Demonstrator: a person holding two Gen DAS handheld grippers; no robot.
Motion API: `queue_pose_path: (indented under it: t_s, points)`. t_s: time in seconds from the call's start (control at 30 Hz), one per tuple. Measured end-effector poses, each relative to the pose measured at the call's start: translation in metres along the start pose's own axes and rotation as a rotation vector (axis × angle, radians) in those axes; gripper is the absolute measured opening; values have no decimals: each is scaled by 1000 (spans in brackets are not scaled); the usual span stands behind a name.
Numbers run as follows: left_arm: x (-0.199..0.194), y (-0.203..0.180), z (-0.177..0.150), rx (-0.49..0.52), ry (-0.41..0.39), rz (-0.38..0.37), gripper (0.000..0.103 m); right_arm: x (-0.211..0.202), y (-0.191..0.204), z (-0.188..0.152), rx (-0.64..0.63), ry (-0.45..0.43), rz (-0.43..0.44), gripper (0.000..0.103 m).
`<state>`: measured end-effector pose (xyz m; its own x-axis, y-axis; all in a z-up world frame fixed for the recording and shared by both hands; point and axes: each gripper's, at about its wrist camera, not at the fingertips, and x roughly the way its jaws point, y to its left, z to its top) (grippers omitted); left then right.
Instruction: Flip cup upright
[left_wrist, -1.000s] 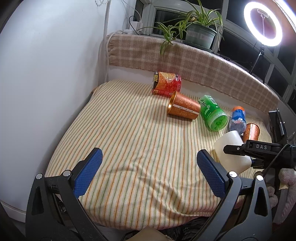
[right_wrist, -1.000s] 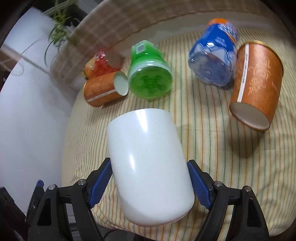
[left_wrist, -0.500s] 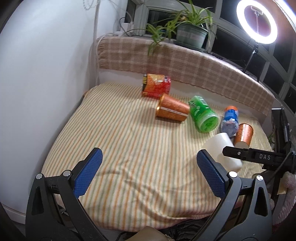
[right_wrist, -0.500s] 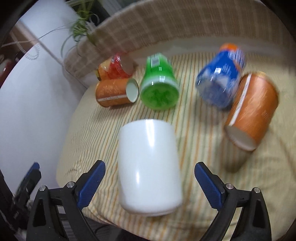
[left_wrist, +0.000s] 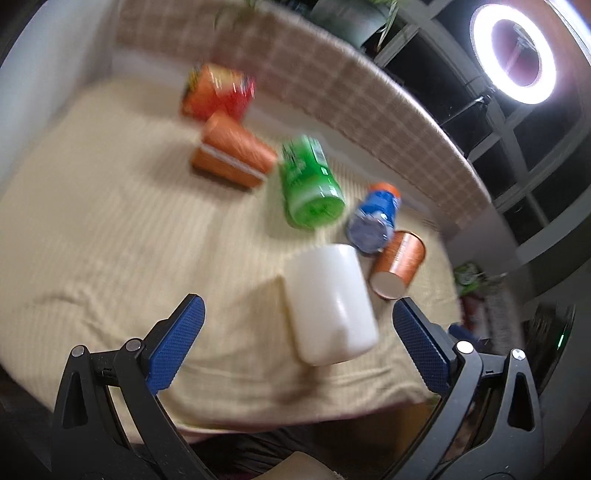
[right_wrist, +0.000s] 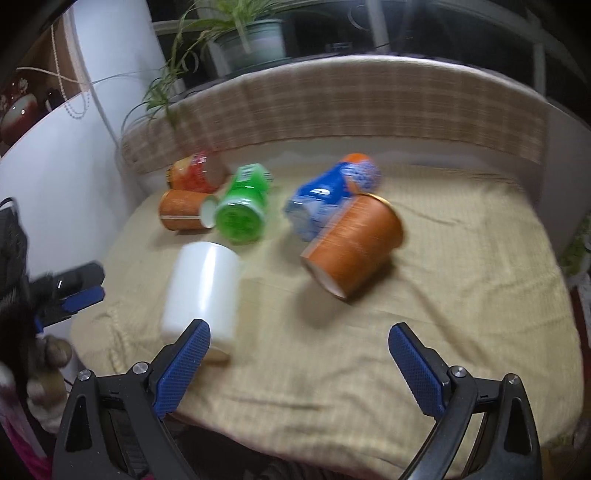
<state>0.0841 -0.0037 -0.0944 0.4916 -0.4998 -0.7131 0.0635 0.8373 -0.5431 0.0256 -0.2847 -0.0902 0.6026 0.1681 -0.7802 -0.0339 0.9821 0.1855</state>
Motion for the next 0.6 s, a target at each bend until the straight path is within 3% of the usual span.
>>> queue_pose_path:
  t_s: [0.23,0.33,0.6]
  points:
    - [58,-4,11,-96,146,-52,94,-9,-36,-17,75,-1,-49,99]
    - [74,-3,13,-128,188,-67,84,-9,-46,-22,94,3,-60,99]
    - [94,-9,15,-138,230,-75,84,-3,-60,-30,119,20,-66,99]
